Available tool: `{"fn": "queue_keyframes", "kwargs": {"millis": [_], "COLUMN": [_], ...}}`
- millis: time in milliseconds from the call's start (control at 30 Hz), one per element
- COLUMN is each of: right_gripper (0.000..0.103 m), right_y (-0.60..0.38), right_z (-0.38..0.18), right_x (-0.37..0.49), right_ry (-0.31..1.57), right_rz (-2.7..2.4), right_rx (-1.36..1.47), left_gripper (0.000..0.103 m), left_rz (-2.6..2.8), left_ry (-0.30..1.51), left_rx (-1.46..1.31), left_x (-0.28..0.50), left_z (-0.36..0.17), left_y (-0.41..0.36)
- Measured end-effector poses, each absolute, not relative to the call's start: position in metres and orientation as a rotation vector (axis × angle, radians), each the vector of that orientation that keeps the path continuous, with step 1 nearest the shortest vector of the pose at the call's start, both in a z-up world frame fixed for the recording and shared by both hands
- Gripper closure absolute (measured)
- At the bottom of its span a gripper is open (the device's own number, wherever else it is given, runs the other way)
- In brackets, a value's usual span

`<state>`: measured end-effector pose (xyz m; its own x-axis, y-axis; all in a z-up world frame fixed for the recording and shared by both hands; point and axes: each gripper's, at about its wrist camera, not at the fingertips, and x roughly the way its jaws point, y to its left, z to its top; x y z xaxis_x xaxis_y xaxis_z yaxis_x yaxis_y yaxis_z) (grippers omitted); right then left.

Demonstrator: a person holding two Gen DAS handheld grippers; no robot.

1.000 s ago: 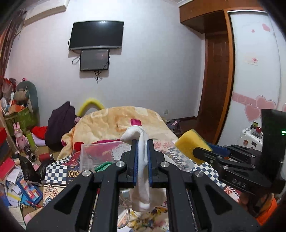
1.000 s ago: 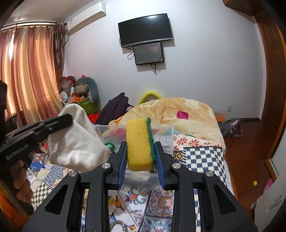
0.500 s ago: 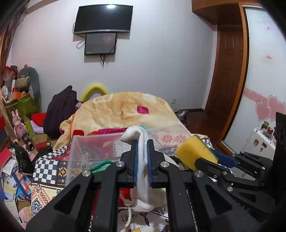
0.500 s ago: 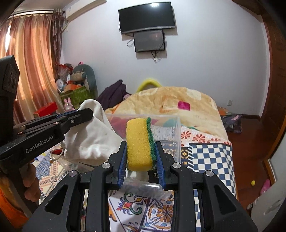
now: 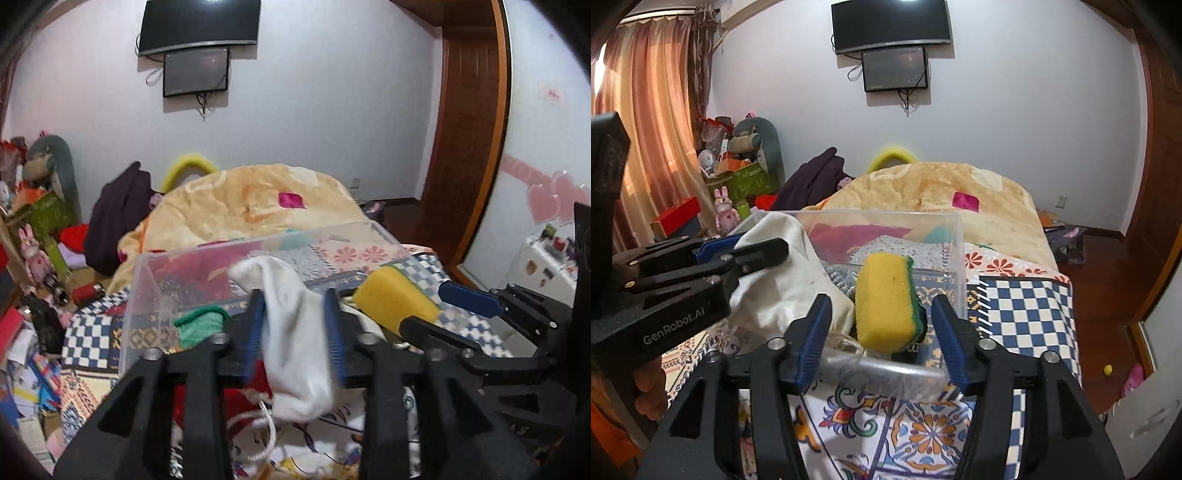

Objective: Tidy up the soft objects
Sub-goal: 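Drop the white cloth into the clear box with the left tool while the right tool drops the sponge in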

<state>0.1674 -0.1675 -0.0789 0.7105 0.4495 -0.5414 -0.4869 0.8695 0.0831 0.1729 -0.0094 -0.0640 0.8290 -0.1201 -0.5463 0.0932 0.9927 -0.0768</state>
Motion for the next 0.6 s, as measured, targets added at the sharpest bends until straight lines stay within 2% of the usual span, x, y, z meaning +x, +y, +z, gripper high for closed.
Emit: {"fn": "queue_keyframes", "kwargs": {"millis": [133,400,467,533,600], "right_gripper": [0.039,0.037,0.032,0.023,0.023], "right_y": [-0.177,-0.190,-0.191,-0.193,-0.195], "right_z": [-0.069,-0.052,-0.051,-0.053,-0.058], "right_x": [0.154,0.130,0.124,0.117,0.110], "right_ry": [0.557,0.520,0.522,0.519,0.532], "right_rz": [0.516,0.525,0.530,0.532,0.538], "right_rx": [-0.070,-0.075,-0.086,-0.092,-0.095], "left_gripper": [0.062,0.035,0.032,0.027,0.017], "left_rz": [-0.124,-0.154,-0.158,-0.155,-0.157], "left_ry": [0.576,0.503,0.489,0.479,0.471], "left_rx": [-0.040,-0.060,-0.059,-0.047,-0.041], "left_x": [0.161,0.121,0.108,0.098,0.087], "left_z": [-0.059,-0.034,-0.031,-0.029,-0.029], "left_y": [-0.008,-0.006,-0.005,-0.006,-0.006]}}
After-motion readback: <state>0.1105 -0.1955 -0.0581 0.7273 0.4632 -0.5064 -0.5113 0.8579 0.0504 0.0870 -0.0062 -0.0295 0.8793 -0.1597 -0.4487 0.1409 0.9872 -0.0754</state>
